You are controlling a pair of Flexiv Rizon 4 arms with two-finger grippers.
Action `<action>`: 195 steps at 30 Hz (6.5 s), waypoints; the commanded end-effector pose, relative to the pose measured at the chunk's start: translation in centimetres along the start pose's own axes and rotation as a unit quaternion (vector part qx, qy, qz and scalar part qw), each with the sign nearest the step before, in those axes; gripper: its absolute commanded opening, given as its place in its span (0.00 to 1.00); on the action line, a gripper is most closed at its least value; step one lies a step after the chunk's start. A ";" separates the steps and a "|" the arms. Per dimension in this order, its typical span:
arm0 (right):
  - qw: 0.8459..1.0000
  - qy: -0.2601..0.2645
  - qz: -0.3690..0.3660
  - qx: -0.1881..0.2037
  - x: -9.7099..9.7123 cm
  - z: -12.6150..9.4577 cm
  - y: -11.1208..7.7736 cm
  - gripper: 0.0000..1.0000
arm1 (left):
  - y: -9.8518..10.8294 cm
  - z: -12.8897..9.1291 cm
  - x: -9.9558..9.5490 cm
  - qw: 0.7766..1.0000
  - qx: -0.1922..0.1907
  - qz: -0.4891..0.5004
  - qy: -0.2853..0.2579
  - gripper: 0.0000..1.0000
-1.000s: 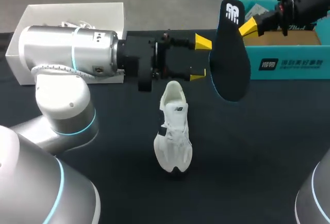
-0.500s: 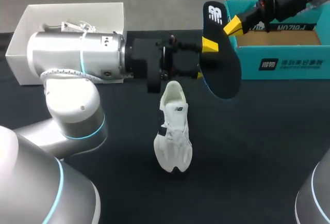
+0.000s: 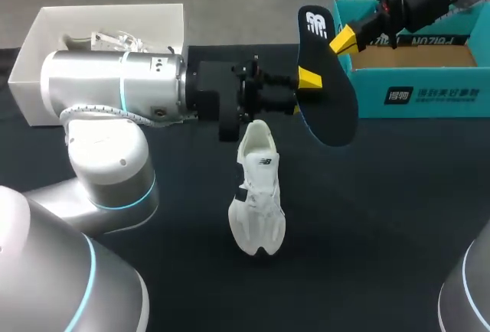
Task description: Take the shoe out of the shoebox, open the shoe tongue, remove and reinsert the insole, then place the shoe into the shoebox
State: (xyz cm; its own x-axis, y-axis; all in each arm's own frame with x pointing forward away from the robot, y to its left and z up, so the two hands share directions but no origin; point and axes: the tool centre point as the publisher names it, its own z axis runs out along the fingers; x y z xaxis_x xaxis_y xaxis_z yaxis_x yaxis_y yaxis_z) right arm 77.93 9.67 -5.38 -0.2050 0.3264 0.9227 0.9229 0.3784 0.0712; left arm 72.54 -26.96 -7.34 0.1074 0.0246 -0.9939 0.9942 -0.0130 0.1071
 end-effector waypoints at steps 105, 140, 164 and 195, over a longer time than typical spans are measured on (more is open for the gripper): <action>0.978 0.073 -0.003 -0.194 -0.5 -0.7 -2.7 1.00 | 1.3 -4.0 -3.4 0.835 0.058 -0.548 -0.012 0.00; 0.978 0.073 -0.003 -0.194 -0.5 -0.7 -2.7 1.00 | 3.5 -4.1 -3.4 0.191 0.048 -0.980 -0.015 0.00; 0.978 0.073 -0.003 -0.194 -0.5 -0.7 -2.7 1.00 | 4.0 -4.0 -2.4 0.047 0.031 -0.998 0.018 0.00; 0.974 0.107 -0.002 -0.201 -0.6 1.0 -2.3 1.00 | 3.9 -3.1 -0.4 0.000 0.050 -0.998 0.037 0.00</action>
State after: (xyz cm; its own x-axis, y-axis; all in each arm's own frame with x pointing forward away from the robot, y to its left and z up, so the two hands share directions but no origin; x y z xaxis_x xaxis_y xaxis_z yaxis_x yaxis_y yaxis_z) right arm 75.33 8.72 -6.11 -0.1765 0.1272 0.9760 0.9839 -0.0037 0.1784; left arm 76.32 -23.75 -6.34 -0.1040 0.0824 0.9912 -0.9906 0.0809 -0.1107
